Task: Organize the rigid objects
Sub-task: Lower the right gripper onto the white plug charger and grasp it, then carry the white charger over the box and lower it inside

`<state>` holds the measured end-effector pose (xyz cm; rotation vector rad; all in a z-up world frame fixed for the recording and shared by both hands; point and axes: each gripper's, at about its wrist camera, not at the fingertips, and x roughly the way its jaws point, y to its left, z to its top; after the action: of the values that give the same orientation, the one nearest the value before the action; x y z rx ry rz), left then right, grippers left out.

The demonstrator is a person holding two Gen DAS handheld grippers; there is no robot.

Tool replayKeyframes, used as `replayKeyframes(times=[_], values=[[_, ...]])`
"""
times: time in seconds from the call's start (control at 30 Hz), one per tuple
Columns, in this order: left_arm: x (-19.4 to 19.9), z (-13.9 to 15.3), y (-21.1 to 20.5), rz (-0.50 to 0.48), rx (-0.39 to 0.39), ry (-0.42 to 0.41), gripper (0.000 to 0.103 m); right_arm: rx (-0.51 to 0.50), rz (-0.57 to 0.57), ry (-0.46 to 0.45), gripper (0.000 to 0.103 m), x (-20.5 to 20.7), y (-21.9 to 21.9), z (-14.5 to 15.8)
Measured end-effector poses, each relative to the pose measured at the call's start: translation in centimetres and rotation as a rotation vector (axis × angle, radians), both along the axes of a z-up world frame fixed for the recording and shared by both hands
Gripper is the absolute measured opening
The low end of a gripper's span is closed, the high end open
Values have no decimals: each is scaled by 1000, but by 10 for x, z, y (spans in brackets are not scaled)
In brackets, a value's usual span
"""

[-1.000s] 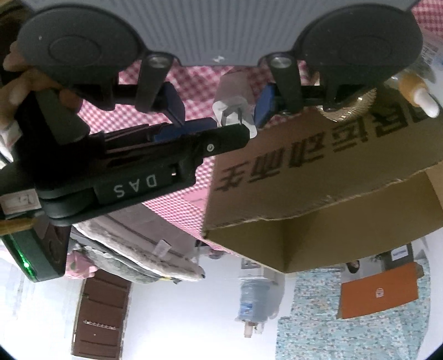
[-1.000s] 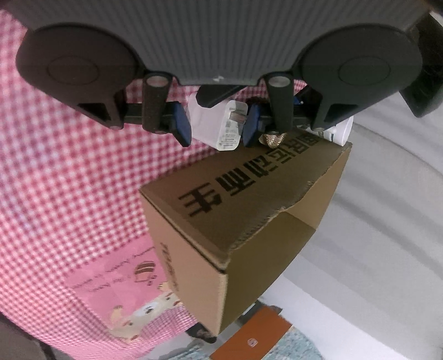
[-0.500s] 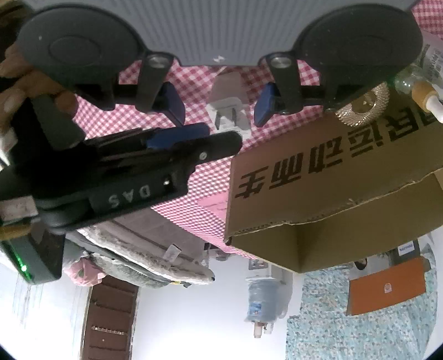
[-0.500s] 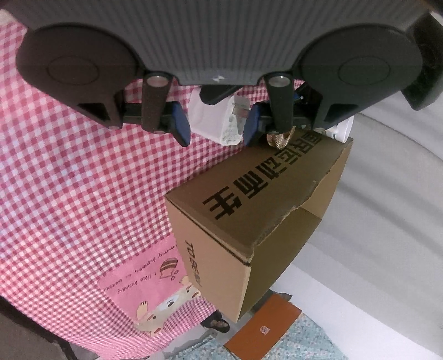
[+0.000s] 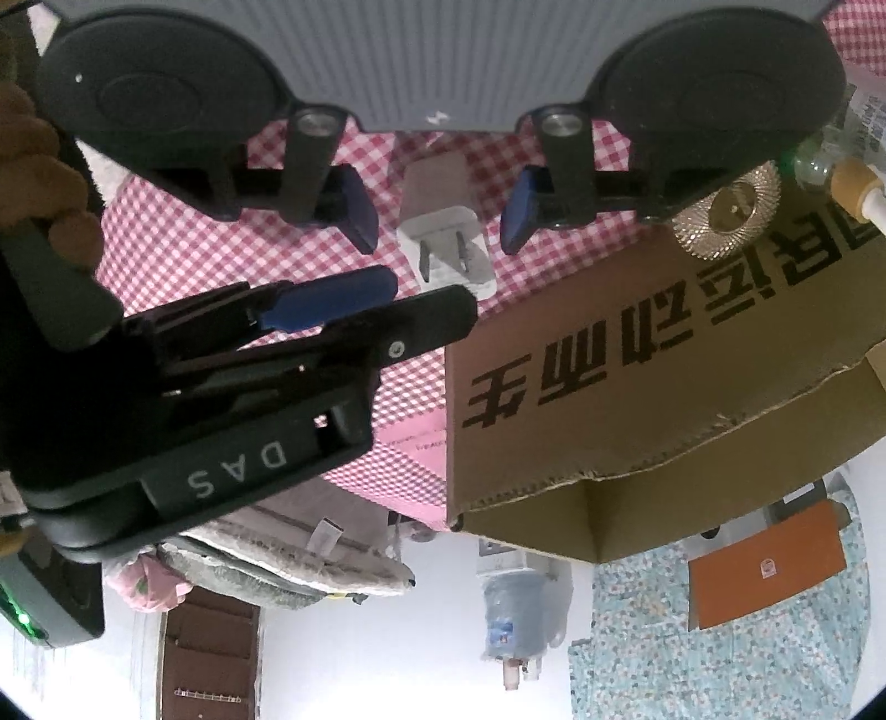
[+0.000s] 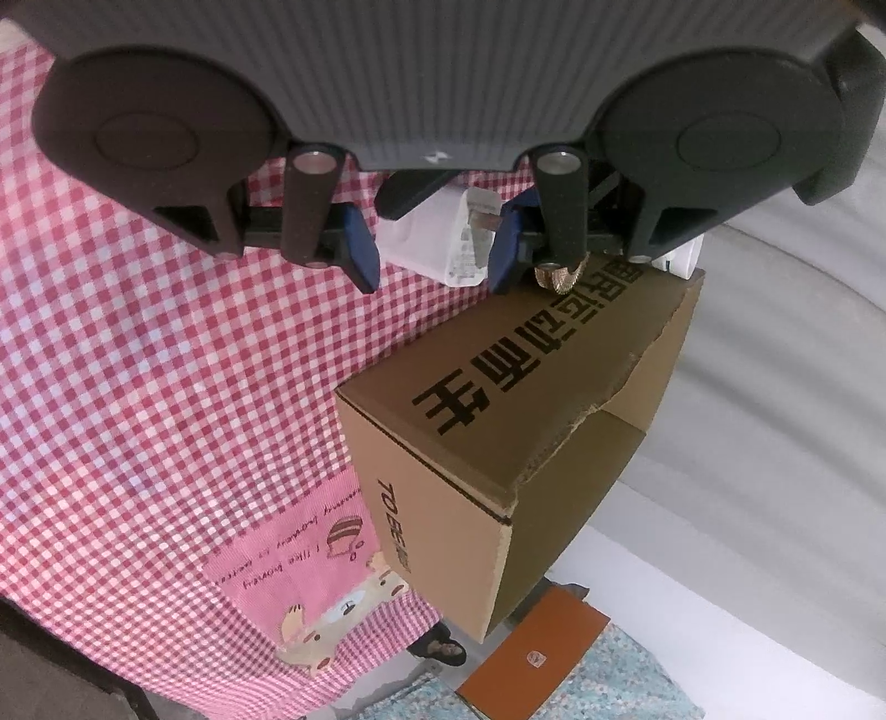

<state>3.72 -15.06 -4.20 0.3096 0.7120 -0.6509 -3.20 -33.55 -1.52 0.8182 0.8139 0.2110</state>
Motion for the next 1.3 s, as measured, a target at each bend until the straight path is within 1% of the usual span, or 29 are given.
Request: replayKeyframes(times=[0.1,0.3,0.5,0.57,0.63,0.77,1.3], values=[[1,-2,-2,9,9,10,43,12,4,14,44,1,0,-3],[6,-5,-7,39,18,24,36,42,-2,35,44,3,-2,-8],[10,-5,-8,59,23,35,32,85,-10,53,42,5,-5,-15],[11,-5,-8,62,27,36,32,90,-10,51,41,5,-5,-16],[11,-5,-8,66,24,40,29,85,-10,48,40,4,-4,-15],[13,-4,-8,80,12,57,28,80,-9,45,38,4,-3,-13],[5,2,-5,89,18,54,28,73,2,36,37,2,0,-8]])
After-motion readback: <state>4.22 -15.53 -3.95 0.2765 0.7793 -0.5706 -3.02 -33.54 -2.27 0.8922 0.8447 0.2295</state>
